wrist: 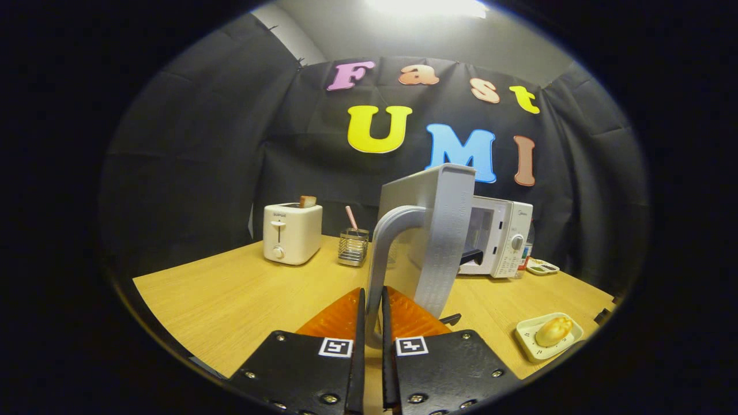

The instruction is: Open the microwave, put the food inside, and close the microwave door.

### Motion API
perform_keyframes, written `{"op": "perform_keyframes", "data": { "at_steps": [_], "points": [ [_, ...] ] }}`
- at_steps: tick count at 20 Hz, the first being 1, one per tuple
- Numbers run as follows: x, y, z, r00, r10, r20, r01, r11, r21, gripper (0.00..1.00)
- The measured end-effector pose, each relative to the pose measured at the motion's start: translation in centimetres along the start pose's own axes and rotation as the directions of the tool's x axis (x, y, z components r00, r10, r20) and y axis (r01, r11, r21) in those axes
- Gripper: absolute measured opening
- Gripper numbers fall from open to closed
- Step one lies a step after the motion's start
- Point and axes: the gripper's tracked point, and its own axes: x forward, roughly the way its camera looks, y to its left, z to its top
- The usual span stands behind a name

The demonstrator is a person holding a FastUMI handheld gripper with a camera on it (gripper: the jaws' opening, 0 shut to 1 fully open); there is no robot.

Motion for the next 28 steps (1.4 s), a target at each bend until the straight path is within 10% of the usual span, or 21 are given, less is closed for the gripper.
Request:
{"op": "perform_keyframes", "data": {
  "at_steps": [8, 14, 21, 28],
  "points": [
    [-3.8, 0.7, 1.5, 0.988, 0.137, 0.068, -0.137, 0.991, -0.001, 0.13],
    [-5.7, -8.5, 0.8, 0.988, 0.145, 0.051, -0.148, 0.987, 0.056, 0.13],
    [-5.9, -20.5, -5.4, 0.991, 0.016, -0.136, 0.007, 0.986, 0.165, 0.90],
    [-6.4, -28.1, -9.3, 0.967, -0.171, -0.189, 0.179, 0.984, 0.026, 0.97]
  ]
}}
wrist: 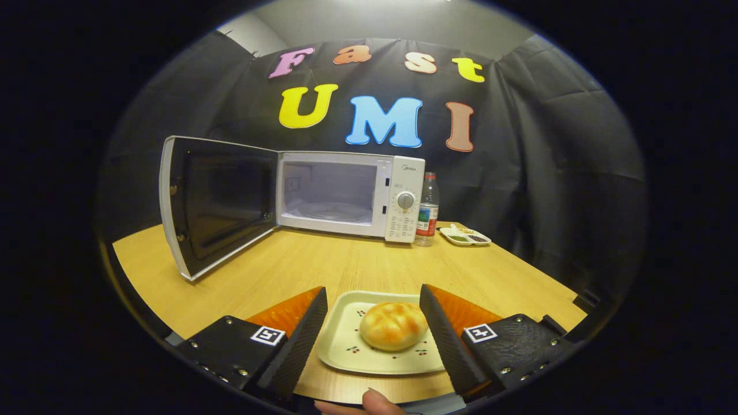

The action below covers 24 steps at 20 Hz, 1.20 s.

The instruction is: Open the microwave, put the food inside, and close the microwave door.

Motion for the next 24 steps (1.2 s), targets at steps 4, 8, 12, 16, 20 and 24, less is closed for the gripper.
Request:
{"op": "perform_keyframes", "data": {
  "at_steps": [4, 8, 12, 16, 20, 24],
  "points": [
    [1.5, -1.9, -2.3, 0.998, -0.033, -0.053, 0.033, 0.999, -0.001, 0.97],
    [2.7, -1.8, -4.2, 0.994, -0.015, -0.105, 0.016, 1.000, 0.016, 0.97],
    [2.9, -2.2, -4.4, 0.994, -0.012, -0.104, 0.019, 0.998, 0.066, 0.90],
    [2.8, -1.7, -4.2, 0.995, -0.002, -0.103, 0.008, 0.998, 0.061, 0.70],
    [2.4, -0.5, -2.1, 0.996, 0.048, -0.082, -0.040, 0.995, 0.091, 0.70],
    [3.2, 0.8, 1.1, 0.996, 0.078, -0.049, -0.075, 0.995, 0.071, 0.70]
  ]
}}
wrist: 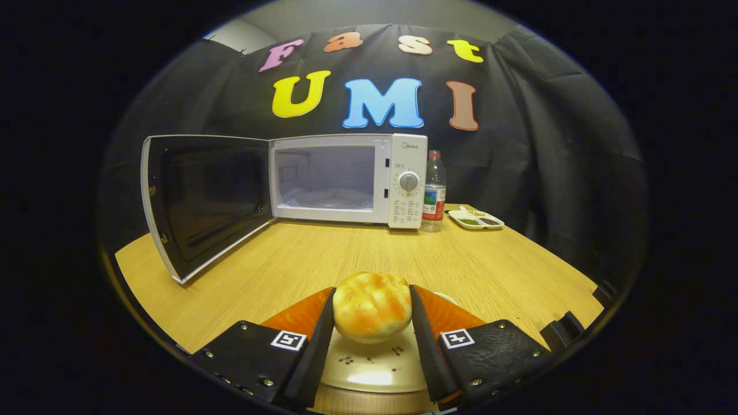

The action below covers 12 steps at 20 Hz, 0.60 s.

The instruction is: Open the microwave, put the food inside, and close the microwave door.

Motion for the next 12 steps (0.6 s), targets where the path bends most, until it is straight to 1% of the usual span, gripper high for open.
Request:
{"op": "perform_keyframes", "data": {
  "at_steps": [5, 9, 11, 12],
  "points": [
    [1.4, 3.3, 4.7, 0.997, 0.068, 0.044, -0.067, 0.998, -0.014, 0.70],
    [3.8, 6.1, 7.8, 0.992, 0.103, 0.069, -0.103, 0.995, 0.000, 0.70],
    [5.5, 6.9, 9.2, 0.992, 0.089, 0.084, -0.085, 0.995, -0.048, 0.70],
    [6.5, 7.2, 9.8, 0.993, 0.082, 0.089, -0.074, 0.993, -0.091, 0.70]
  ]
}}
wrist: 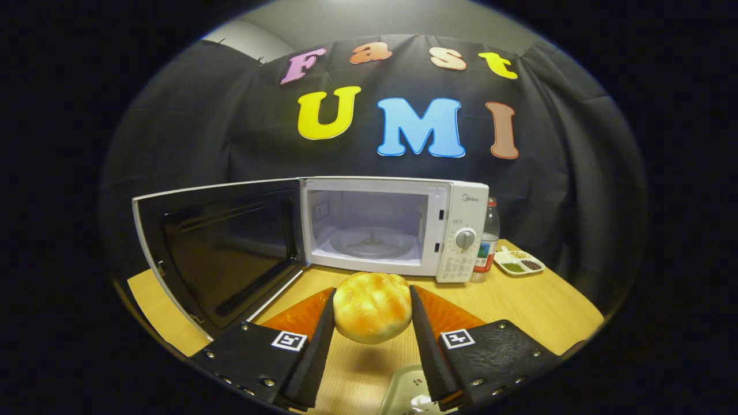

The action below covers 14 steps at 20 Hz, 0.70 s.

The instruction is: Open the microwave, put the food inside, and close the microwave door.

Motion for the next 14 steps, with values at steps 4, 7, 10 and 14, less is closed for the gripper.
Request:
{"op": "perform_keyframes", "data": {
  "at_steps": [4, 7, 10, 14],
  "points": [
    [4.3, 0.4, 1.1, 0.999, -0.032, 0.008, 0.033, 0.992, -0.122, 0.70],
    [8.1, 0.7, 2.7, 0.997, -0.067, 0.024, 0.071, 0.980, -0.186, 0.70],
    [12.0, 1.1, 3.2, 0.996, -0.087, 0.020, 0.089, 0.963, -0.254, 0.70],
    [17.1, 1.1, 2.7, 0.994, -0.112, -0.005, 0.106, 0.956, -0.273, 0.70]
  ]
}}
